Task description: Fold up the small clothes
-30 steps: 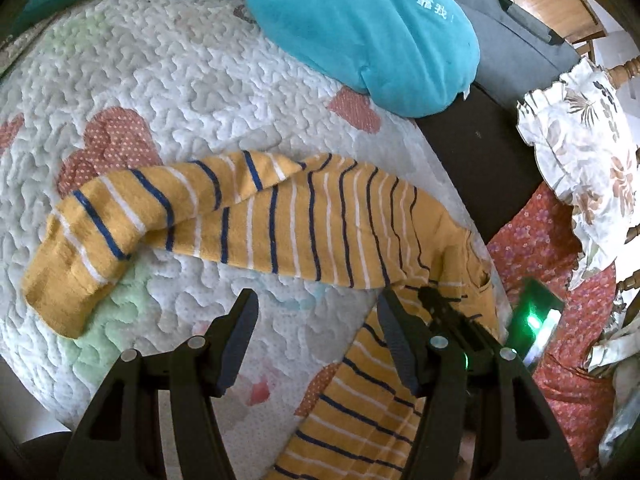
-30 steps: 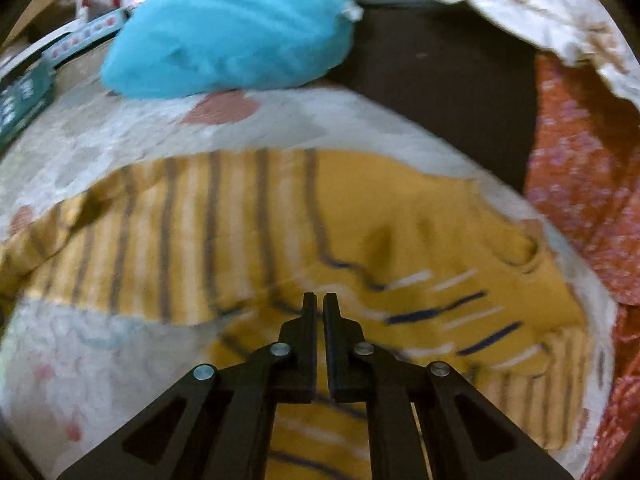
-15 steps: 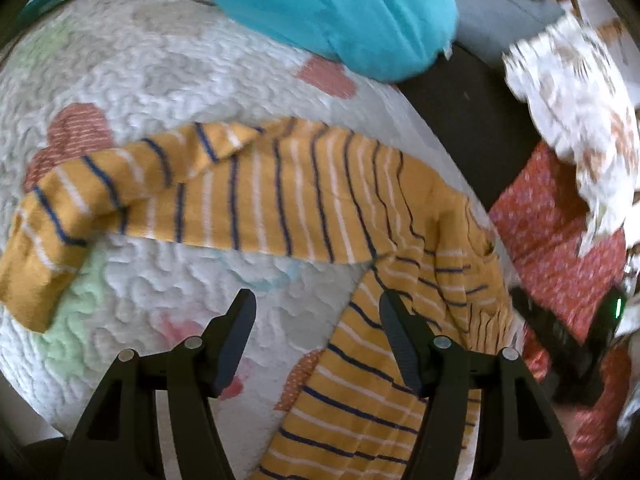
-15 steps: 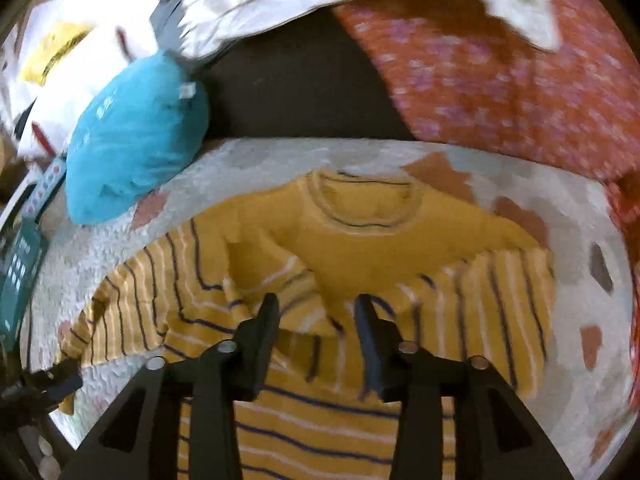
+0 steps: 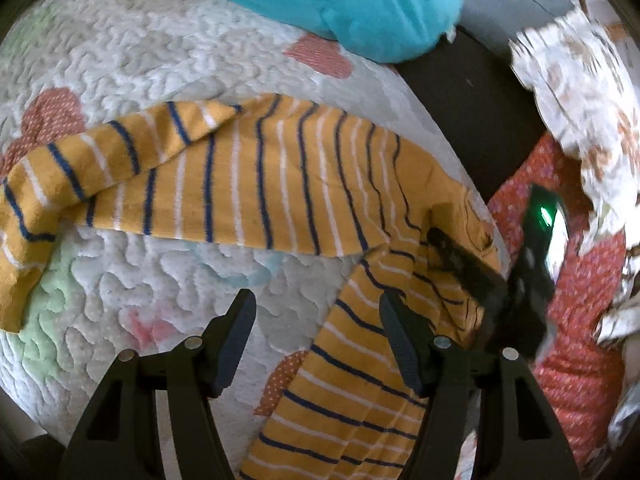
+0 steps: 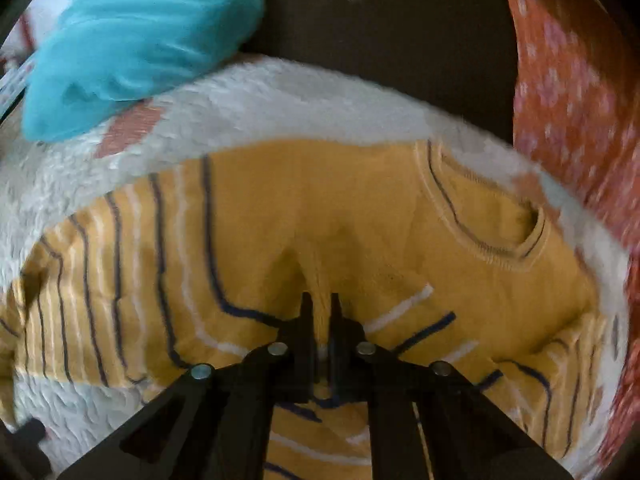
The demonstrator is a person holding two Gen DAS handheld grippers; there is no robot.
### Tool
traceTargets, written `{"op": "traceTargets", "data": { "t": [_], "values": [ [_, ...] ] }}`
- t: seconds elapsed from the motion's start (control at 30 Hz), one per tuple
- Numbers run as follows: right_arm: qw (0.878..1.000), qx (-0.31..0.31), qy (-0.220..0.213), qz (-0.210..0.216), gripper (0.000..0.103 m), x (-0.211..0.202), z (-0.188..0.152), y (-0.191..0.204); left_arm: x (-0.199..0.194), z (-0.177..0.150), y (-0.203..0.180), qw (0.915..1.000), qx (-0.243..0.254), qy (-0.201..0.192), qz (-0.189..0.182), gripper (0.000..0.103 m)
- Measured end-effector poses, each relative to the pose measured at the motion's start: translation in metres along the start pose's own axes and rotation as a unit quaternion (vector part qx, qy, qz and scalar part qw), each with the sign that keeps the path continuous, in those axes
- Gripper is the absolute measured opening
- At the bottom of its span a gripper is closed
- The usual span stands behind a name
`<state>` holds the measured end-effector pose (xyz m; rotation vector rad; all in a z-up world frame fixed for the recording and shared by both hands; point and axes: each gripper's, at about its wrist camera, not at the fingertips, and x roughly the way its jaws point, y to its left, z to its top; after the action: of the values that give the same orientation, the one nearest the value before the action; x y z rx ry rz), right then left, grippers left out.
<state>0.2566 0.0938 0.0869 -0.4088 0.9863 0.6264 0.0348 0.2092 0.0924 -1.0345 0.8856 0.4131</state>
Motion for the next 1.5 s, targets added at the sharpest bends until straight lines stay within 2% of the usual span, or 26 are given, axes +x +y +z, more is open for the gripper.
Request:
{"op": "traceTargets", "data": {
  "t": [0.1, 0.17, 0.2, 0.23, 0.3, 0.33, 0.4, 0.5, 0.63, 0.7, 0.77, 0.83, 0.87, 0.93, 0.97, 1.03, 1.07, 1.1, 1.17, 1.3, 1.4, 1.43, 1.47, 1.5],
  "values": [
    [0.997, -0.039, -0.004, 0.061, 0.007, -0.017, -0.018, 0.022, -0.008, 0.004, 0.012, 0.9996, -0.024, -0.014, 0.002, 0.063],
    [0.99, -0.074, 0.02, 0.119, 0.013, -0.021, -0.031, 0.035, -0.012, 0.004, 0.015, 0.9994, -0.029, -0.02, 0.003, 0.063],
    [0.987, -0.08, 0.024, 0.134, 0.022, -0.025, -0.035, 0.034, -0.013, 0.004, 0.016, 0.9994, -0.028, -0.021, 0.004, 0.063],
    [0.985, -0.077, 0.022, 0.152, 0.028, -0.031, -0.037, 0.03, -0.013, 0.004, 0.016, 0.9994, -0.028, -0.02, 0.004, 0.063],
    [0.983, -0.04, 0.007, 0.181, 0.028, -0.047, -0.034, 0.006, -0.012, 0.004, 0.016, 0.9995, -0.027, -0.016, 0.004, 0.063],
    [0.984, -0.013, -0.004, 0.179, 0.028, -0.052, -0.029, -0.009, -0.011, 0.004, 0.015, 0.9995, -0.027, -0.014, 0.004, 0.063],
    [0.988, 0.043, -0.023, 0.146, 0.028, -0.058, -0.019, -0.043, -0.008, 0.005, 0.013, 0.9996, -0.028, -0.01, 0.003, 0.063],
    [0.993, 0.07, -0.012, 0.09, 0.028, -0.051, -0.011, -0.068, -0.007, 0.006, 0.007, 0.9997, -0.021, -0.011, 0.009, 0.063],
    [0.991, 0.081, 0.014, 0.102, 0.028, -0.032, -0.017, -0.058, -0.019, 0.013, 0.016, 0.9984, -0.033, -0.036, 0.028, 0.063],
    [0.991, 0.084, 0.023, 0.102, 0.028, -0.023, -0.024, -0.045, -0.037, 0.021, 0.035, 0.9952, -0.057, -0.066, 0.044, 0.063],
    [0.989, 0.09, 0.018, 0.115, 0.028, -0.025, -0.027, -0.031, -0.064, 0.03, 0.065, 0.9866, -0.096, -0.111, 0.073, 0.063],
    [0.983, 0.09, 0.005, 0.159, 0.028, -0.038, -0.029, -0.01, -0.09, 0.034, 0.095, 0.9749, -0.134, -0.149, 0.097, 0.063],
    [0.979, 0.083, 0.005, 0.186, 0.029, -0.046, -0.032, 0.006, -0.109, 0.035, 0.118, 0.9652, -0.161, -0.173, 0.112, 0.063],
    [0.968, 0.058, 0.016, 0.244, 0.045, -0.057, -0.039, 0.044, -0.139, 0.034, 0.154, 0.9471, -0.206, -0.211, 0.128, 0.063],
    [0.962, 0.039, 0.021, 0.27, 0.048, -0.063, -0.045, 0.067, -0.152, 0.032, 0.17, 0.9391, -0.224, -0.225, 0.132, 0.063],
    [0.953, 0.005, 0.027, 0.301, 0.052, -0.072, -0.056, 0.106, -0.171, 0.027, 0.195, 0.9254, -0.257, -0.244, 0.135, 0.063],
    [0.949, -0.012, 0.032, 0.314, 0.052, -0.076, -0.062, 0.127, -0.176, 0.026, 0.202, 0.9215, -0.266, -0.249, 0.135, 0.063],
    [0.945, -0.026, 0.037, 0.324, 0.053, -0.077, -0.068, 0.148, -0.182, 0.024, 0.212, 0.917, -0.279, -0.252, 0.132, 0.063],
    [0.941, -0.037, 0.045, 0.333, 0.053, -0.075, -0.076, 0.179, -0.186, 0.021, 0.22, 0.9136, -0.293, -0.253, 0.125, 0.063],
    [0.927, 0.003, 0.083, 0.366, 0.053, -0.06, -0.087, 0.22, -0.177, 0.024, 0.218, 0.9211, -0.29, -0.237, 0.108, 0.063],
    [0.924, 0.011, 0.106, 0.368, 0.053, -0.046, -0.093, 0.249, -0.166, 0.025, 0.209, 0.9286, -0.279, -0.223, 0.1, 0.063],
    [0.923, 0.005, 0.114, 0.367, 0.047, -0.041, -0.094, 0.257, -0.165, 0.025, 0.208, 0.9305, -0.275, -0.22, 0.098, 0.063],
    [0.923, -0.001, 0.119, 0.365, 0.033, -0.04, -0.094, 0.263, -0.164, 0.026, 0.204, 0.9326, -0.271, -0.218, 0.097, 0.063],
    [0.922, -0.01, 0.127, 0.365, 0.009, -0.041, -0.093, 0.265, -0.162, 0.026, 0.201, 0.9339, -0.267, -0.217, 0.096, 0.063]
  ]
}}
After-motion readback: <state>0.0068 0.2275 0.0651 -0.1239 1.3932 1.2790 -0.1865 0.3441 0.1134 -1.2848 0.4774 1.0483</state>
